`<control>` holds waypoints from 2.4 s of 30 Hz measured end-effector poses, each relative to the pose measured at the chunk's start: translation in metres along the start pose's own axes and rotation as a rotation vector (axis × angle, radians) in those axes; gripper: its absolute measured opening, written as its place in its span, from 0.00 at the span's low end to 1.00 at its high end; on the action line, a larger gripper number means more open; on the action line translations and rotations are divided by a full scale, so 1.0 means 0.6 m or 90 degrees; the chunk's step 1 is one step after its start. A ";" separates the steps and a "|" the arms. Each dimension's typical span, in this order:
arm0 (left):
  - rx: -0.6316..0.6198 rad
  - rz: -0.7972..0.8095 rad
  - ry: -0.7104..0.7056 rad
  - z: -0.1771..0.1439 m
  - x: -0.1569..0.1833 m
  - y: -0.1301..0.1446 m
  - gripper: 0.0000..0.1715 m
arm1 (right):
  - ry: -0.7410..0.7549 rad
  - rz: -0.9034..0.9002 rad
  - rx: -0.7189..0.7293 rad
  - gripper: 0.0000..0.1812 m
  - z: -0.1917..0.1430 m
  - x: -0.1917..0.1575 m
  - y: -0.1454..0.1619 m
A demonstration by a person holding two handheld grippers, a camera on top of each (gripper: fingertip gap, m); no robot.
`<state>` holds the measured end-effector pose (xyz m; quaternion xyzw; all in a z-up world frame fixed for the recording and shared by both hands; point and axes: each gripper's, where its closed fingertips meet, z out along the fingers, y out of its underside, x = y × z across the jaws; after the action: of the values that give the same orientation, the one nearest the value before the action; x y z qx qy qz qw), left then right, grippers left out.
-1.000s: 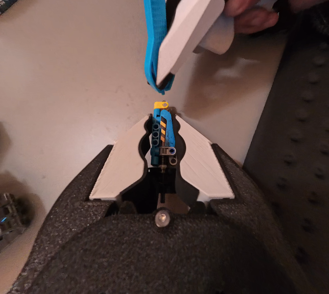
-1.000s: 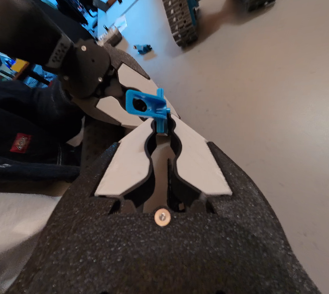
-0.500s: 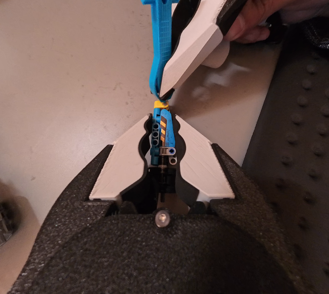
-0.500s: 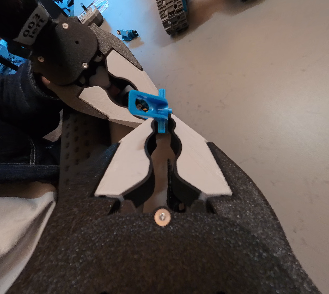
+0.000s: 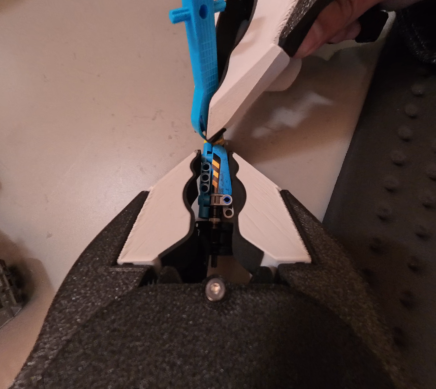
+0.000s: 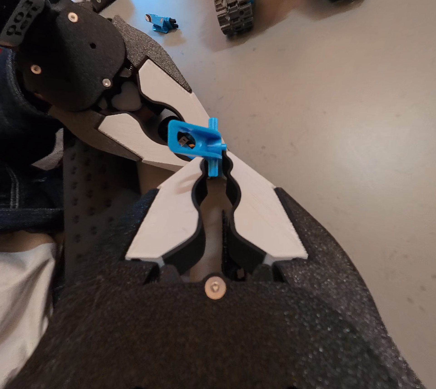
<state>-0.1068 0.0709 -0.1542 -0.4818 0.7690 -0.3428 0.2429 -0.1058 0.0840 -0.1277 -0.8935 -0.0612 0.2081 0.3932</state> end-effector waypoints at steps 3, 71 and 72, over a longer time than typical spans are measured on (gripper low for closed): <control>0.070 -0.018 -0.008 -0.018 -0.004 -0.027 0.24 | 0.028 -0.054 -0.009 0.04 -0.012 -0.001 -0.006; 0.281 0.079 0.090 -0.091 0.054 -0.101 0.01 | -0.040 -0.274 -0.014 0.05 -0.064 -0.062 -0.011; 0.279 0.073 0.095 -0.090 0.055 -0.099 0.02 | -0.039 -0.277 -0.025 0.05 -0.065 -0.062 -0.009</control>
<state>-0.1247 0.0389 -0.0757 -0.3460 0.7182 -0.5219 0.3033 -0.1230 0.0512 -0.0881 -0.8601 -0.2685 0.1443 0.4090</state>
